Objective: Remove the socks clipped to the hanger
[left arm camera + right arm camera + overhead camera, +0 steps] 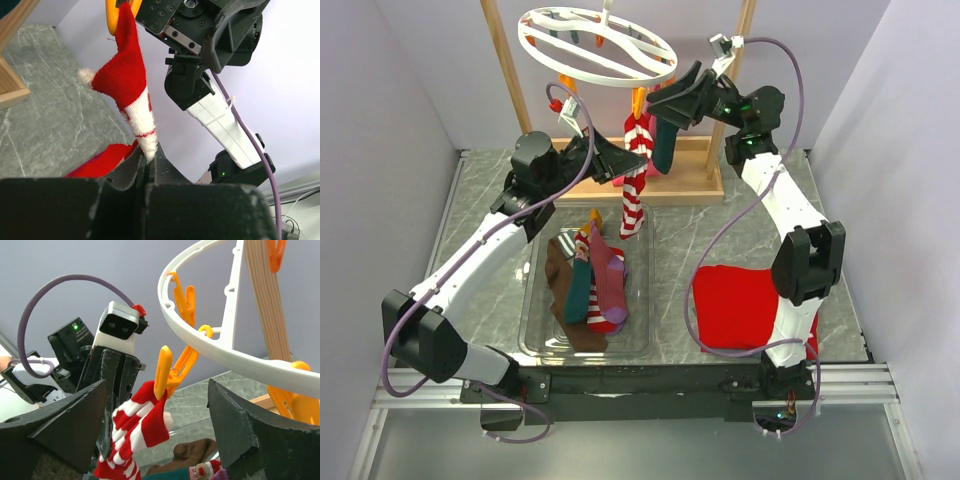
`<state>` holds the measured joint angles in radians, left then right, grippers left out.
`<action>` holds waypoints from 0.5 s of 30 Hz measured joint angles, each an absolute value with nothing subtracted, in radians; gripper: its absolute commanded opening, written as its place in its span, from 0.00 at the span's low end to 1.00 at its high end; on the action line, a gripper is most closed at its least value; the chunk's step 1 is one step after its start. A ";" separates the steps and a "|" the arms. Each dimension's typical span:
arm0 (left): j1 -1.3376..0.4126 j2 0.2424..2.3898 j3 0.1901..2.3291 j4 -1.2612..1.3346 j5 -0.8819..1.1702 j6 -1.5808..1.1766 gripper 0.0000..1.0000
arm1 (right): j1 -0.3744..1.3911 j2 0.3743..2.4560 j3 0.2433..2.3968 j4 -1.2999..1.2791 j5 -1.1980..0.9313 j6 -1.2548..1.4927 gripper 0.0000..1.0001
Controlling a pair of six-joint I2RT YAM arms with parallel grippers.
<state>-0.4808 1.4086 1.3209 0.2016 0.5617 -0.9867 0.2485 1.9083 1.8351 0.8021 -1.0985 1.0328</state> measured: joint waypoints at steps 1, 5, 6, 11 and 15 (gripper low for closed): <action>-0.481 1.409 1.321 0.202 0.562 -0.989 0.01 | 0.253 1.913 1.840 0.801 -1.097 1.032 0.85; -0.481 1.409 1.320 0.202 0.564 -0.991 0.01 | 0.263 1.932 1.848 0.801 -1.087 1.040 0.84; -0.481 1.409 1.320 0.203 0.564 -0.991 0.01 | 0.267 1.937 1.851 0.799 -1.085 1.041 0.83; -0.481 1.409 1.320 0.206 0.566 -0.994 0.01 | 0.287 1.969 1.883 0.786 -1.063 1.039 0.80; -0.481 1.406 1.318 0.205 0.567 -0.994 0.01 | 0.299 1.984 1.885 0.797 -1.046 1.055 0.77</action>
